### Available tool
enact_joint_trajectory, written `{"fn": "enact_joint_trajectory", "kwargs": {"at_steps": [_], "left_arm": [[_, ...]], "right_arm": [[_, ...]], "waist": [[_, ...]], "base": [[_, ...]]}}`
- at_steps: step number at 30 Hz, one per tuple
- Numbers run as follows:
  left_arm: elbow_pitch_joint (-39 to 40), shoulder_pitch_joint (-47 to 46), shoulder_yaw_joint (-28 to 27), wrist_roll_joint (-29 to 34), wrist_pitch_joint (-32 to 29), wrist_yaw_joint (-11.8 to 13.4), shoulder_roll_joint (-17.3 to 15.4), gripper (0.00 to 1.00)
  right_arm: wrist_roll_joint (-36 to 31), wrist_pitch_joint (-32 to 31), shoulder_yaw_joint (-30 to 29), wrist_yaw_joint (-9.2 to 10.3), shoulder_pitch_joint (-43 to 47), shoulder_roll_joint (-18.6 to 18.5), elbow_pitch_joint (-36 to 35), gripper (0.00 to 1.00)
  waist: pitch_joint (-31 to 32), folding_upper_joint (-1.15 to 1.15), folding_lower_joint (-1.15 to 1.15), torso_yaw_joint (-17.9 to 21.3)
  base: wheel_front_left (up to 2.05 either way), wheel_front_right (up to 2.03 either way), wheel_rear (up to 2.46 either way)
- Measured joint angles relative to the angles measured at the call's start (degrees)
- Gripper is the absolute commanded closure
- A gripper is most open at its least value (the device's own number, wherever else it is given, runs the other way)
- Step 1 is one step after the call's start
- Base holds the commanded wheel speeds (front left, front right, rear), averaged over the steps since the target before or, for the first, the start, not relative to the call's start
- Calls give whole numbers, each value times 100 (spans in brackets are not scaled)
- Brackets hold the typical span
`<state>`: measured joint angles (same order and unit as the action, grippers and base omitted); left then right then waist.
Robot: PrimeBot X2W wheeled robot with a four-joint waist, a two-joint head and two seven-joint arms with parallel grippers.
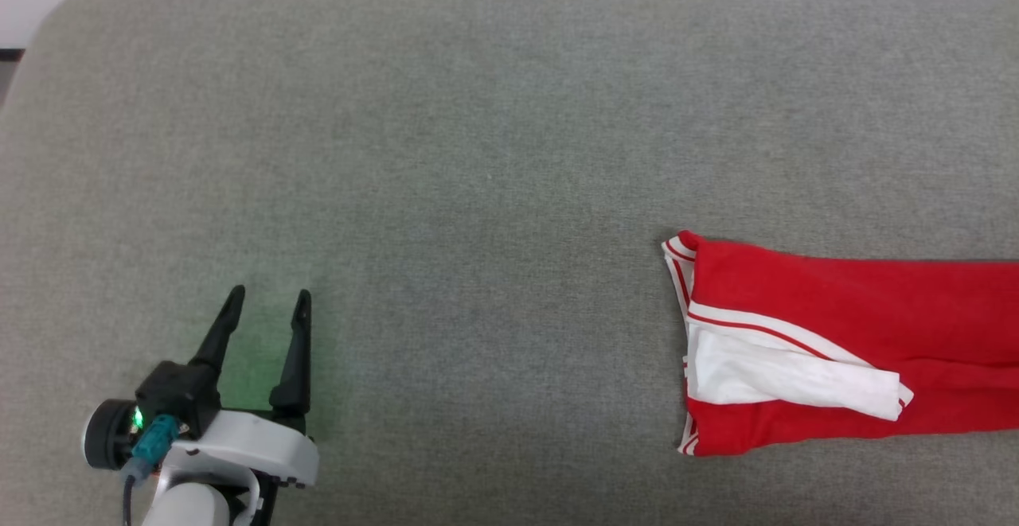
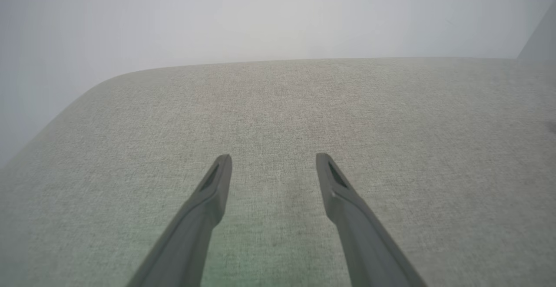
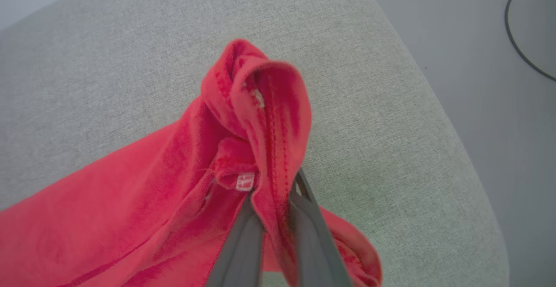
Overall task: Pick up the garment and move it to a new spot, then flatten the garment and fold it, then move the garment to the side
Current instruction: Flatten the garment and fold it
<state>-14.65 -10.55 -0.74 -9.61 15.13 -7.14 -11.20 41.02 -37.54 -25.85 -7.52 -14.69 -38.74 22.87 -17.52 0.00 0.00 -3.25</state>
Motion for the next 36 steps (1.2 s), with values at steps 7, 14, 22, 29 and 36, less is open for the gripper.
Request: {"fn": "enact_joint_trajectory", "kwargs": {"at_steps": [7, 14, 22, 29, 36], "left_arm": [[-52, 5, 12, 32, 0, -19, 47, 0], [-102, 98, 20, 35, 0, -20, 197, 0], [-122, 163, 102, -21, 0, -25, 331, 0], [-131, 158, 348, -112, 0, -34, 357, 0], [-179, 107, 466, -192, 0, -35, 368, 0]], "right_arm": [[3, -327, 742, 1, 169, 153, -586, 100], [446, -813, 1794, 2, 453, 478, -2254, 100], [544, -1205, 3322, 2, 250, 1007, -3516, 100], [133, -960, 4440, 3, -361, 1339, -2962, 100], [81, -522, 5057, 3, -667, 1405, -2035, 100]], "waist": [[135, 0, 0, 34], [321, 0, 0, -12], [404, 0, 0, -197], [361, 0, 0, -410], [288, 0, 0, -636]], "base": [[0, 0, 0], [0, 0, 0], [0, 0, 0], [0, 0, 0], [0, 0, 0]]}}
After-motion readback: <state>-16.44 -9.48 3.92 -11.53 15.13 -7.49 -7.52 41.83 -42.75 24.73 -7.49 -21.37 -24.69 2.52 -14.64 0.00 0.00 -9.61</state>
